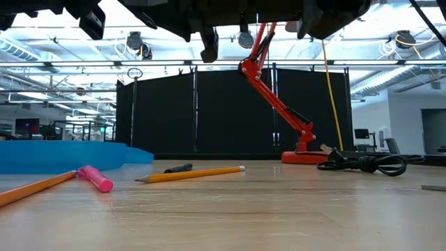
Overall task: Pick & place school supplies into a supply box
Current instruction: Put the black pen into the blue supply box
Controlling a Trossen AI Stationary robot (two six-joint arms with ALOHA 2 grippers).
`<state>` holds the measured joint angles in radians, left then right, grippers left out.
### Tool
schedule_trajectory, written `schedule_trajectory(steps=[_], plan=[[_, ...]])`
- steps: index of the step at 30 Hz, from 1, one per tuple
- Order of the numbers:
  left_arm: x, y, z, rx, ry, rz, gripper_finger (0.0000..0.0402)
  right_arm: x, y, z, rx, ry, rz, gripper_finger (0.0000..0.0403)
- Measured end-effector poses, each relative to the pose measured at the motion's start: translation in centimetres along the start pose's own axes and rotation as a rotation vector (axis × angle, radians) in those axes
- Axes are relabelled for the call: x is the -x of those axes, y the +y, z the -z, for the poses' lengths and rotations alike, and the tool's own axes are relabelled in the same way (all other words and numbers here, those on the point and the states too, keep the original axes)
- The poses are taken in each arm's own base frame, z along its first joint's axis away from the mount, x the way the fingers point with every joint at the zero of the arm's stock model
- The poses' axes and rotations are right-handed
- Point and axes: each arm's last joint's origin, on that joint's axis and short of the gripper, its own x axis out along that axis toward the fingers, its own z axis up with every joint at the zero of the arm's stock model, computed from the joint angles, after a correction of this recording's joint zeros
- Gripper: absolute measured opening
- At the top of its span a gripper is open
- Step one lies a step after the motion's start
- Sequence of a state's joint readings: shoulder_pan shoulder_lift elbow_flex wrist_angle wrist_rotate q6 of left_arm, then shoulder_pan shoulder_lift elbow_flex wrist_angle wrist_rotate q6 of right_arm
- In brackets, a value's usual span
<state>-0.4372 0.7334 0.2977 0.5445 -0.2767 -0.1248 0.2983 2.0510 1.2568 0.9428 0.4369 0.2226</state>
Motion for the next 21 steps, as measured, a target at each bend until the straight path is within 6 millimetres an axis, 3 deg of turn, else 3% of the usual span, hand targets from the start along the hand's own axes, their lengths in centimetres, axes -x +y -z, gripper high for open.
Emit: schedule_trajectory(steps=[3, 21], plan=[[-0.05, 0.12, -0.01, -0.012, 0.003, 0.023, 0.0046, 0.00, 0.01, 0.02, 0.002, 0.002, -0.002, 0.0017], [-0.06, 0.24, 0.17, -0.044, 0.022, 0.018, 0.0046, -0.18, -0.44, 0.11, 0.034, 0.018, 0.016, 0.0026]])
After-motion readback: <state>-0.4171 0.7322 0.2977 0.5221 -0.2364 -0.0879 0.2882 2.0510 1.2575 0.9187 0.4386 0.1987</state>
